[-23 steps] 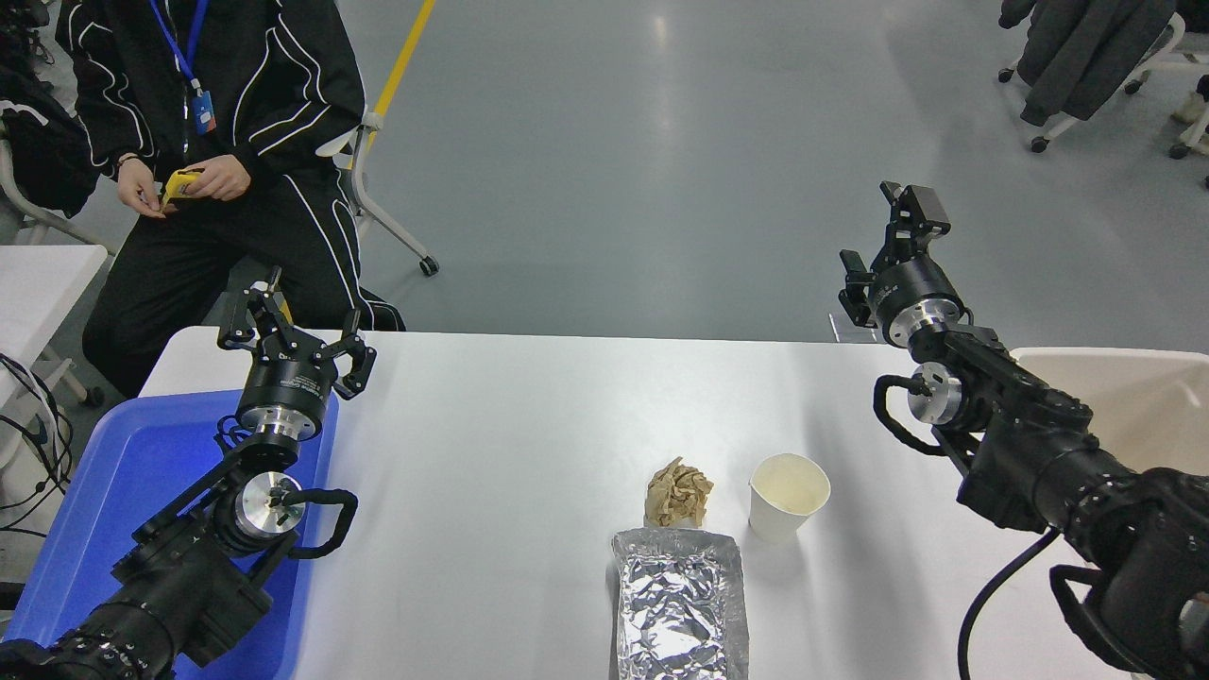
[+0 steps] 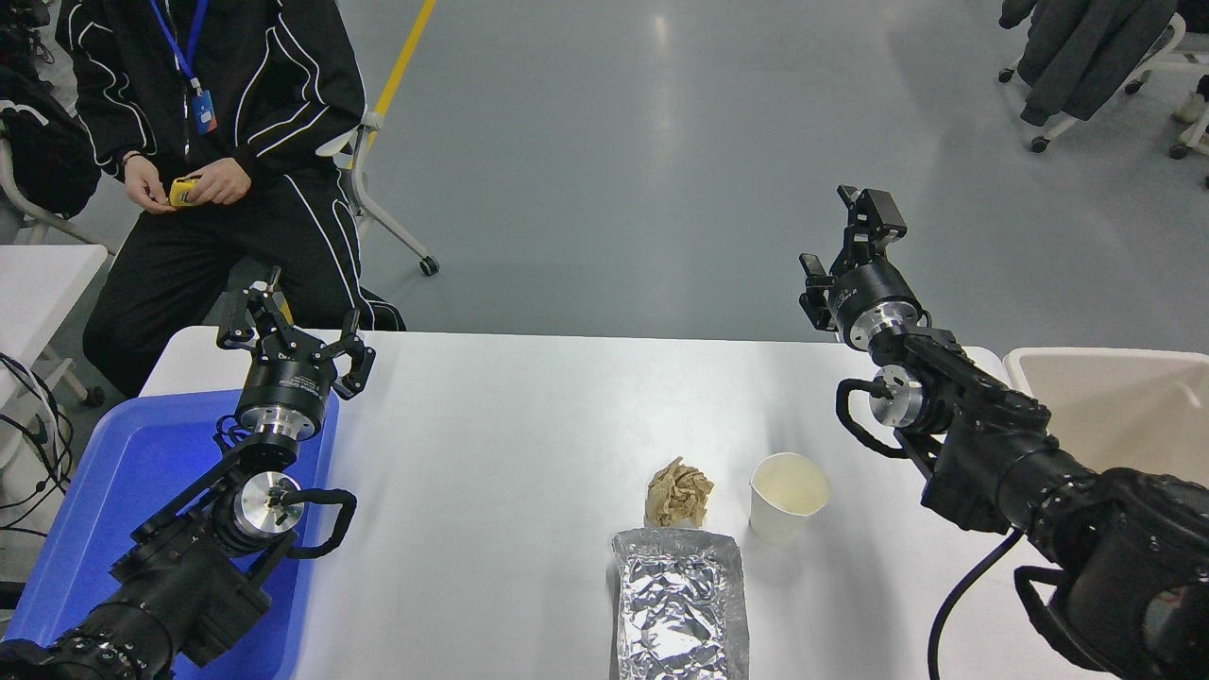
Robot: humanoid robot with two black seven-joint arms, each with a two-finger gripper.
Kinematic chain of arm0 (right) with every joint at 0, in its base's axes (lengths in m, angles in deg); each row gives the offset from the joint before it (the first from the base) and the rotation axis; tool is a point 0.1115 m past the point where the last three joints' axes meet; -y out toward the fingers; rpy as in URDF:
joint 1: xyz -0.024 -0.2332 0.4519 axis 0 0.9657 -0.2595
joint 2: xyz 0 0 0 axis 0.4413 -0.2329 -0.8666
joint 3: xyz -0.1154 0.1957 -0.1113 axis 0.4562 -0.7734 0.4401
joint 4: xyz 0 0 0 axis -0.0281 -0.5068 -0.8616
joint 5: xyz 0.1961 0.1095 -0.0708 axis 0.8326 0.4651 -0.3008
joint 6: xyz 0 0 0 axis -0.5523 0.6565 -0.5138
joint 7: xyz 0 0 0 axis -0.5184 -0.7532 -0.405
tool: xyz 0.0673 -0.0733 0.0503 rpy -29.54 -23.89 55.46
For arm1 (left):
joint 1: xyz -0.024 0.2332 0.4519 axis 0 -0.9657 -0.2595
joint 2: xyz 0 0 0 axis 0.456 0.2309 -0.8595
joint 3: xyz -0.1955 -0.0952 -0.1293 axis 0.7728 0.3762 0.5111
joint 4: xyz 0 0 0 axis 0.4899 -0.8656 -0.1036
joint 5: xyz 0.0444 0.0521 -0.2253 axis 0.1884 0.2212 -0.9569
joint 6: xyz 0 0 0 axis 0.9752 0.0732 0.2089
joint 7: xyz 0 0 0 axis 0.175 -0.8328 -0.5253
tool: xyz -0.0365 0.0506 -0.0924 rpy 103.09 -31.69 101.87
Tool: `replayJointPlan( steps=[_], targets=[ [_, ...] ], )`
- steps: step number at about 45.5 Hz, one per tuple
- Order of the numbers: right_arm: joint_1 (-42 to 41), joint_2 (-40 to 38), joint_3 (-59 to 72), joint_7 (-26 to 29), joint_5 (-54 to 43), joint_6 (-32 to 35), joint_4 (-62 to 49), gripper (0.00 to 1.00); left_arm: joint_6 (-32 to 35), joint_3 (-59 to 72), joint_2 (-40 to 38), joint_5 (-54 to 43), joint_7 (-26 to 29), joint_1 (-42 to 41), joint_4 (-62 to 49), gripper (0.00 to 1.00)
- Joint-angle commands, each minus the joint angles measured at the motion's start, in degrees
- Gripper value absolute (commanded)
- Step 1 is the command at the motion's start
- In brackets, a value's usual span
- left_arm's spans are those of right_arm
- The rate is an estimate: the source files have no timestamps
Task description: Dispose of the paper cup in the dustbin
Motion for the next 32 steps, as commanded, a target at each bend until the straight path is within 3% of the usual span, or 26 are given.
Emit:
replayJointPlan(
  steps=[1, 32],
  targets=[
    [0.07, 0.00, -0.41, -0.09, 0.00, 0.25, -0.20, 1.00, 0.04, 0.01, 0.02, 0.01, 0.00, 0.02, 0.00, 1.00],
    [3.76, -0.79, 0.82, -0.18, -0.97, 0.34, -0.03, 1.00, 0.04, 0.01, 0.02, 0.01, 0.00, -0.07, 0.00, 1.00]
  ],
)
